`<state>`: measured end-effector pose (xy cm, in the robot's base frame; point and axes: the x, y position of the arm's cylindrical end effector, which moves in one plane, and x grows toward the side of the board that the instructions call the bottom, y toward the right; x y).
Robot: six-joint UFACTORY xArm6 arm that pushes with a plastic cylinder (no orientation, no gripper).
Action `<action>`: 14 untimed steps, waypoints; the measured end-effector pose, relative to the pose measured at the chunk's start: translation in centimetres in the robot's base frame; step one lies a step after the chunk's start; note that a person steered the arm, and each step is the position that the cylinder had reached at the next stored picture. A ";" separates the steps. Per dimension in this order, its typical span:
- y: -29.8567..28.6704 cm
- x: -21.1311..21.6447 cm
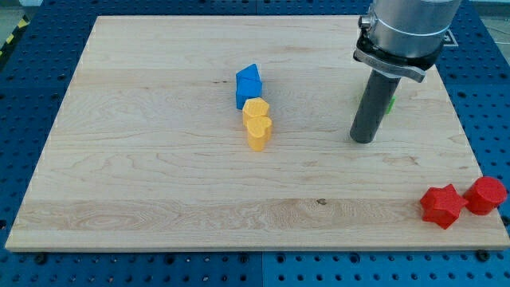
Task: Move your hand towards the green blocks
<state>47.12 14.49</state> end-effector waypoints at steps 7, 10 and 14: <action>-5.4 -9.0; -5.4 -9.4; -5.0 -11.3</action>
<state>35.81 9.50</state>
